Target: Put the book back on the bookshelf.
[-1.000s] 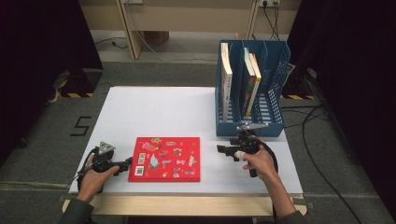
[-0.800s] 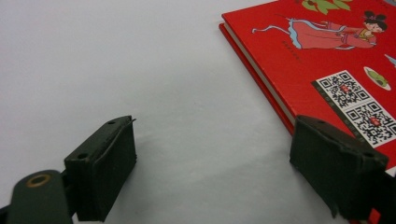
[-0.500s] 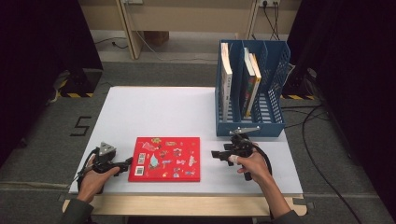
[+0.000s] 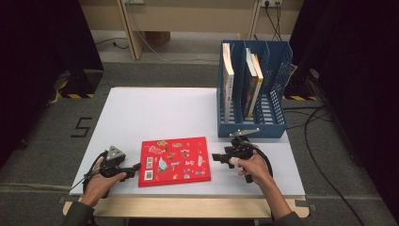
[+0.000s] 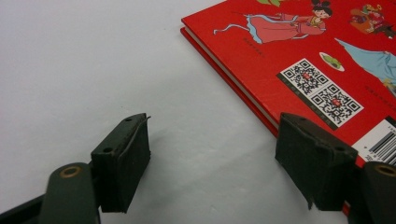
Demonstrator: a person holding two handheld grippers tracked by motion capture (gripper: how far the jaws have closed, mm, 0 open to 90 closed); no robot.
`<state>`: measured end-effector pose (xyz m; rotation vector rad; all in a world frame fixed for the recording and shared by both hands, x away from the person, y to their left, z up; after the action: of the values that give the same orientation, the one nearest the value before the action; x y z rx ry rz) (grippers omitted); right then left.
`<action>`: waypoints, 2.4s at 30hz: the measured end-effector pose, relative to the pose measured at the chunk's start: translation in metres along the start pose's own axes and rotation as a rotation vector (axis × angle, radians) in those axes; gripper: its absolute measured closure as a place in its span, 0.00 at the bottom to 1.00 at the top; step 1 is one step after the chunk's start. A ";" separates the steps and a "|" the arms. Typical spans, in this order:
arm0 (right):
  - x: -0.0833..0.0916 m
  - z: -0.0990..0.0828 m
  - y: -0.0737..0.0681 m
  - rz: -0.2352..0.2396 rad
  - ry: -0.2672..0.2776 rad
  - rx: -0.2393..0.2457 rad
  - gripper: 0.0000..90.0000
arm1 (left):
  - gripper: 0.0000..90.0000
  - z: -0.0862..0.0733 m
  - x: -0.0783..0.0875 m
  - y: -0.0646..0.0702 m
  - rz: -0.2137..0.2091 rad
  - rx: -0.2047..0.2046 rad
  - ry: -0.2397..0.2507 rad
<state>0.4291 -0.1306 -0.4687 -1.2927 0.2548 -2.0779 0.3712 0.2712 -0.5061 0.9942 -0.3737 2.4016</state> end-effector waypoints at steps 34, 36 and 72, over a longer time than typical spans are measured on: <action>-0.022 -0.006 0.001 -0.015 -0.044 -0.017 0.31 | 0.26 0.006 -0.004 0.016 -0.039 -0.042 0.002; -0.025 -0.005 0.001 -0.014 -0.040 -0.006 0.31 | 0.26 0.006 -0.004 0.016 -0.038 -0.041 0.003; -0.035 0.011 -0.021 0.023 0.119 -0.194 0.43 | 0.30 0.009 -0.004 0.024 -0.023 -0.038 -0.003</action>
<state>0.4397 -0.0909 -0.4787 -1.2713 0.5335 -2.1564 0.3656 0.2462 -0.5045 0.9801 -0.4054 2.3645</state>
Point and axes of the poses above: each handheld gripper's, and its own axes: x roughly backward along the jaws, z roughly out of its top, y roughly to its right, the point moved 4 cm from there along -x, roughly forward along the jaws, and after that the axes turned 11 degrees about -x, right-handed, at the moved point
